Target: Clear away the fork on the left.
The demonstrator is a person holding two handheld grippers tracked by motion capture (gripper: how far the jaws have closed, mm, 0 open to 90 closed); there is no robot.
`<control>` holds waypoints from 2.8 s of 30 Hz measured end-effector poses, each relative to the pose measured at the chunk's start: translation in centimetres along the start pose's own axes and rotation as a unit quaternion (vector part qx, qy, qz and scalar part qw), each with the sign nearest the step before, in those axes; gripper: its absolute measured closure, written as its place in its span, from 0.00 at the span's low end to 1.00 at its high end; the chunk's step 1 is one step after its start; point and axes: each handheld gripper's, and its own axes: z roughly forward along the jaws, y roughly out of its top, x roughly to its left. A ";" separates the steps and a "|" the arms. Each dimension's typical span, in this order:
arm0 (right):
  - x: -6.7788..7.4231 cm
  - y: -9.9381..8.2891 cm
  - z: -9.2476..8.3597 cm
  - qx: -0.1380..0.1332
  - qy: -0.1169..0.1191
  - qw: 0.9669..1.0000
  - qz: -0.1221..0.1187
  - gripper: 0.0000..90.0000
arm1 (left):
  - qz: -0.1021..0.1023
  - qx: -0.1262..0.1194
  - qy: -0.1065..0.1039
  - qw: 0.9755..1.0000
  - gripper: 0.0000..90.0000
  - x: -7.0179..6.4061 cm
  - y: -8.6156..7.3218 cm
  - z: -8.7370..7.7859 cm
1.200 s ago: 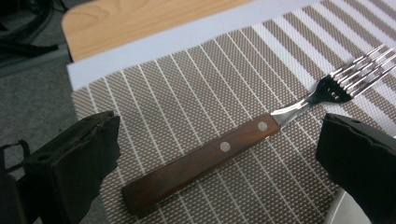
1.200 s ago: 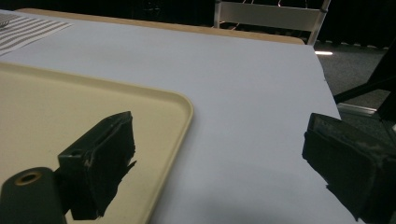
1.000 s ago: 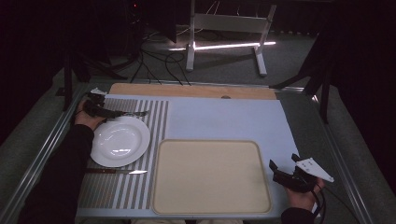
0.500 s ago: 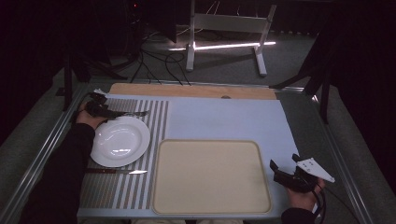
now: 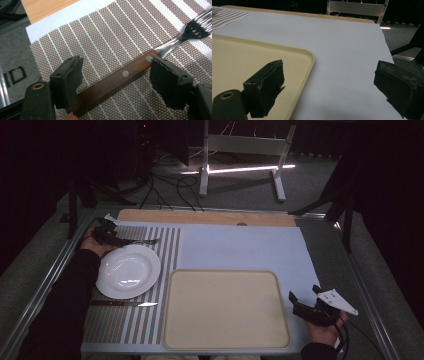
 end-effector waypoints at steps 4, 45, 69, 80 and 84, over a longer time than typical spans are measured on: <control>0.0 0.0 0.1 0.002 0.000 1.000 0.000 0.10 | -0.003 0.000 -0.001 1.000 0.29 0.3 -0.2 0.3; -0.2 -0.3 0.0 0.010 0.002 1.000 0.002 0.11 | 0.058 0.044 -0.075 0.995 0.61 0.0 0.6 -0.4; -0.5 -0.2 0.0 0.006 0.005 1.000 0.012 0.11 | 0.063 0.049 -0.023 0.997 0.86 -0.6 1.1 -2.6; -0.4 0.0 0.0 0.003 0.008 1.000 0.009 0.11 | 0.047 0.018 -0.013 0.999 0.86 -0.7 1.2 -4.8; -0.2 0.0 0.1 0.004 0.010 1.000 0.009 0.11 | 0.039 0.001 -0.011 0.999 0.86 -1.0 1.0 -5.7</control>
